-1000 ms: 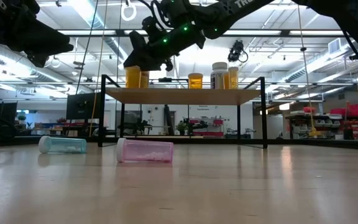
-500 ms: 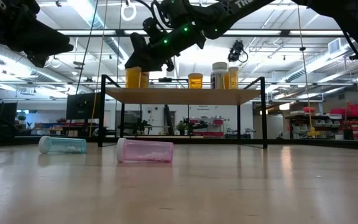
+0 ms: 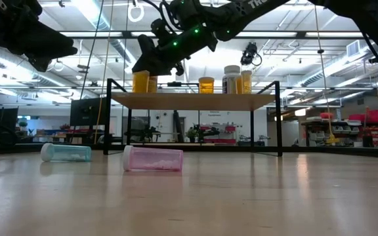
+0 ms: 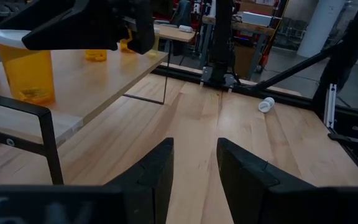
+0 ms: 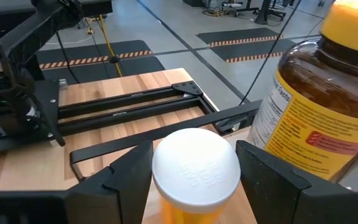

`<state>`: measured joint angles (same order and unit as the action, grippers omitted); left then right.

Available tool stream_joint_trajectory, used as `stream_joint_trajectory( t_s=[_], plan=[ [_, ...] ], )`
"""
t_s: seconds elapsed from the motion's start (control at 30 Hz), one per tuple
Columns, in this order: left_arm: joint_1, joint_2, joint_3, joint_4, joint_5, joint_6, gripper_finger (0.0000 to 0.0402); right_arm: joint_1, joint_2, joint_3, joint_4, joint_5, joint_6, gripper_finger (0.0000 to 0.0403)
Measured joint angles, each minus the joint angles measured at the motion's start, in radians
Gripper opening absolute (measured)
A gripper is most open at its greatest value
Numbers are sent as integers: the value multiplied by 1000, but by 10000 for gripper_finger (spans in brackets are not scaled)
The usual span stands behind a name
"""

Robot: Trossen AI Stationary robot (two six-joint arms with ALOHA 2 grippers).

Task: Pick and place medicine bottles onto shelf by color
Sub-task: Put the lid into the large orange pill bottle on the shelf

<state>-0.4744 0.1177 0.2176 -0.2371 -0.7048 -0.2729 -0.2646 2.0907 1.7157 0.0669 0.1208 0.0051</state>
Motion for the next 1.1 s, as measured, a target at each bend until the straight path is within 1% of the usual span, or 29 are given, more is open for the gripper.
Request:
stream_joint_trajectory(
  t_s=[0.73, 1.1],
  plan=[
    [0, 0, 0, 0, 6, -4, 130, 0, -2, 2, -26, -7, 18, 231],
    [0, 0, 0, 0, 14, -5, 130, 0, -1, 0, -16, -8, 17, 272]
  ],
)
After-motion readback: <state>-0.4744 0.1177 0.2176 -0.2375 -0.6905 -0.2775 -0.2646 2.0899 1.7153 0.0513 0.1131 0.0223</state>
